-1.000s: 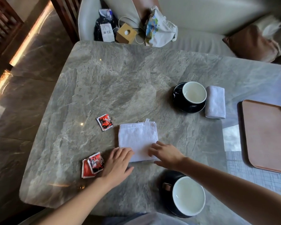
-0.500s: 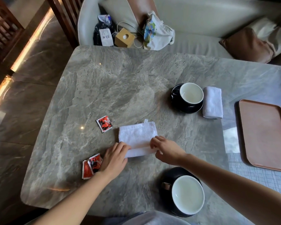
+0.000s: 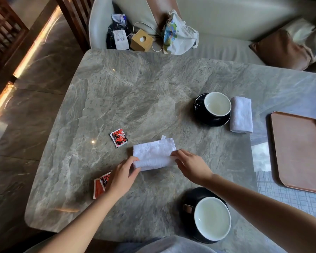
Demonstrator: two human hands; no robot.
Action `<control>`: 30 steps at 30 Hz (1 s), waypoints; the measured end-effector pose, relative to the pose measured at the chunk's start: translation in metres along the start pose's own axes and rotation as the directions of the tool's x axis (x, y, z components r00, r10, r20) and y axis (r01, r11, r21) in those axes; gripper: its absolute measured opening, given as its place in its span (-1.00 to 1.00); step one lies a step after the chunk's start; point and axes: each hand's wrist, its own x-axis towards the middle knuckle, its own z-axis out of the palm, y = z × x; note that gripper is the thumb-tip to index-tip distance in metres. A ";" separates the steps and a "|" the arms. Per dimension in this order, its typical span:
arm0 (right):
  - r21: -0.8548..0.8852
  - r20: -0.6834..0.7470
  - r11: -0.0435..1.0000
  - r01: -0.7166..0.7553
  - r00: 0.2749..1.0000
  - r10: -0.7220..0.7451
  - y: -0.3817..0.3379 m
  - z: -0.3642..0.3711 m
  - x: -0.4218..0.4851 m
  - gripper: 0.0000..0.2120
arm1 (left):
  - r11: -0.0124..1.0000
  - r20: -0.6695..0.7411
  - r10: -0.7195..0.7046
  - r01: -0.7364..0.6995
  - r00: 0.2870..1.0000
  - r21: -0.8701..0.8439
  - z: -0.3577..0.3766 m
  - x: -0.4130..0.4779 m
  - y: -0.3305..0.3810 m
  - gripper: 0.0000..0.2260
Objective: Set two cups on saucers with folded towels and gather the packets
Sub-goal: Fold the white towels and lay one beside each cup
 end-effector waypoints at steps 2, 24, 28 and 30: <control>0.038 -0.011 0.999 -0.028 1.000 0.029 -0.002 0.000 0.001 -0.77 | 0.997 0.023 -0.040 0.042 0.999 -0.065 0.002 0.001 -0.001 -0.86; 0.203 -0.023 0.940 -0.274 0.959 0.284 0.002 0.017 0.019 -0.74 | 0.964 0.066 -0.122 0.134 0.990 -0.231 0.015 0.031 -0.010 -0.86; 0.235 -0.043 0.920 -0.315 0.942 0.334 0.001 0.019 0.026 -0.76 | 0.961 0.058 -0.130 0.140 0.990 -0.238 0.017 0.031 -0.012 -0.90; 0.232 -0.049 0.918 -0.322 0.939 0.342 0.001 0.021 0.028 -0.77 | 0.962 0.051 -0.133 0.141 0.990 -0.233 0.019 0.030 -0.013 -0.91</control>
